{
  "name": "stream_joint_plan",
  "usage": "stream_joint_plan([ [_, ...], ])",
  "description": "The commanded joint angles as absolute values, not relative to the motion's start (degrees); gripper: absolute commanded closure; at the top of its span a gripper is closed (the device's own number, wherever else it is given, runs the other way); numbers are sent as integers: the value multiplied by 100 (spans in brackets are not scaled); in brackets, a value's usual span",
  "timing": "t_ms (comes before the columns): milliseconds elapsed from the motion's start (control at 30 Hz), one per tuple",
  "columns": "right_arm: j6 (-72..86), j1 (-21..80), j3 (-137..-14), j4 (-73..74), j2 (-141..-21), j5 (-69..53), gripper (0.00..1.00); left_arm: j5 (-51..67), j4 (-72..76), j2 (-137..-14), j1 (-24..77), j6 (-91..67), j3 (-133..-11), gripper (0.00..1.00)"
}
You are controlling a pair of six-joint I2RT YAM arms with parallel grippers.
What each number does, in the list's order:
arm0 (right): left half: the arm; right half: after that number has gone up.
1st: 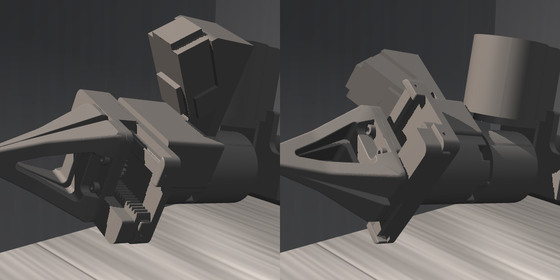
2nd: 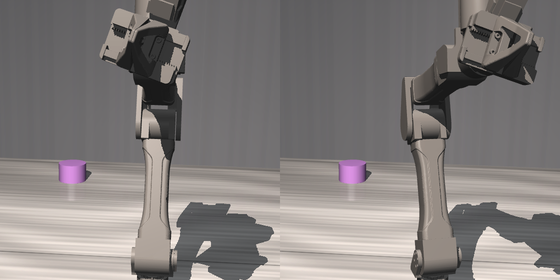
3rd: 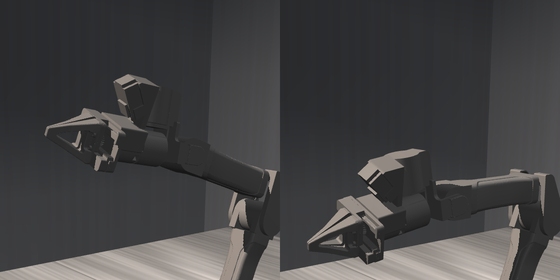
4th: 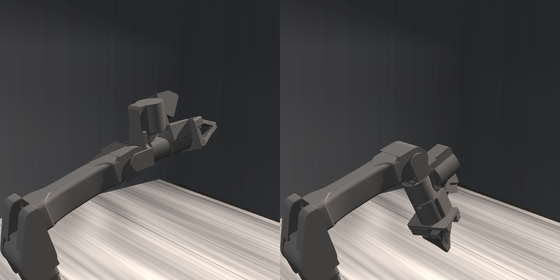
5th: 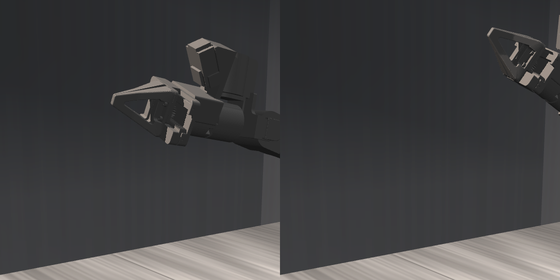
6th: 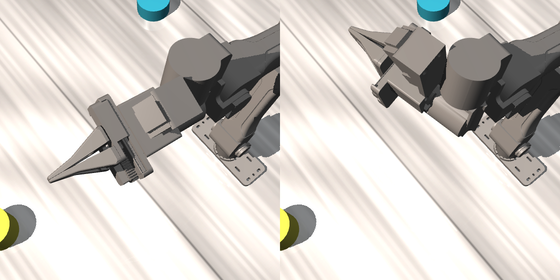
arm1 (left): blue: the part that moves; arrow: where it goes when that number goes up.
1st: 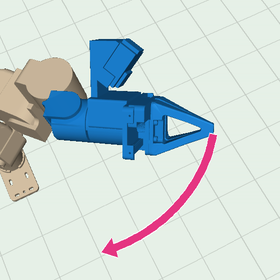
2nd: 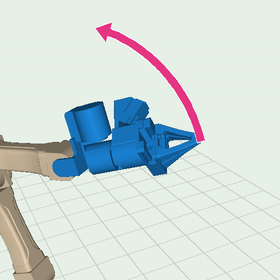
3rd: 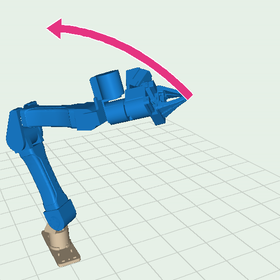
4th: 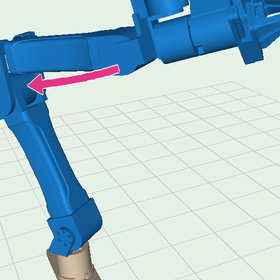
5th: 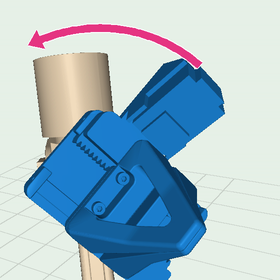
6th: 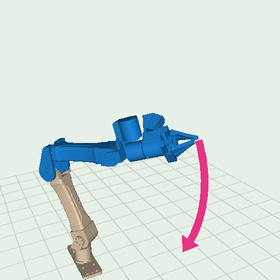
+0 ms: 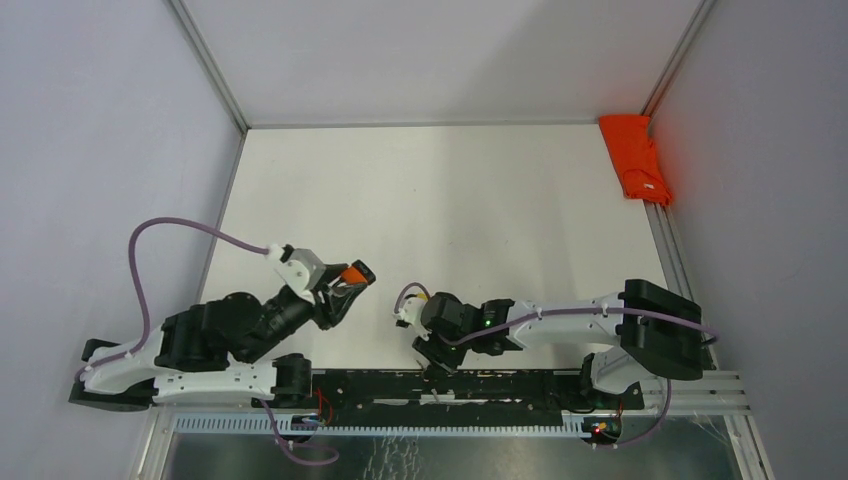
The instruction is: Unlock with the key
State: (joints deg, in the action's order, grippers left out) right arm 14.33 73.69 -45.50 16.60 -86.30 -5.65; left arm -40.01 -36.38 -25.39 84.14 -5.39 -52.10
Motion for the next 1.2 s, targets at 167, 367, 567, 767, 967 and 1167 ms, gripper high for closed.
stream_joint_plan([
  [167,1818,7699,-4498,894,-8691,-683,60,-4106,-3495,-2159,8443,-993,-5265,98],
  [367,1864,7707,-4527,915,-8833,-740,60,-4074,-3497,-2193,8445,-962,-5299,98],
  [567,1909,7791,-4458,941,-8847,-737,60,-4043,-3491,-2164,8444,-943,-5309,98],
  [767,1898,7870,-4572,959,-9070,-755,62,-4077,-3524,-2140,8450,-939,-5265,98],
  [967,1881,7937,-4641,1023,-9257,-748,67,-4077,-3558,-2066,8444,-978,-5265,98],
  [1167,1889,7934,-4680,1138,-9316,-663,98,-4063,-3585,-1952,8443,-995,-5221,98],
])
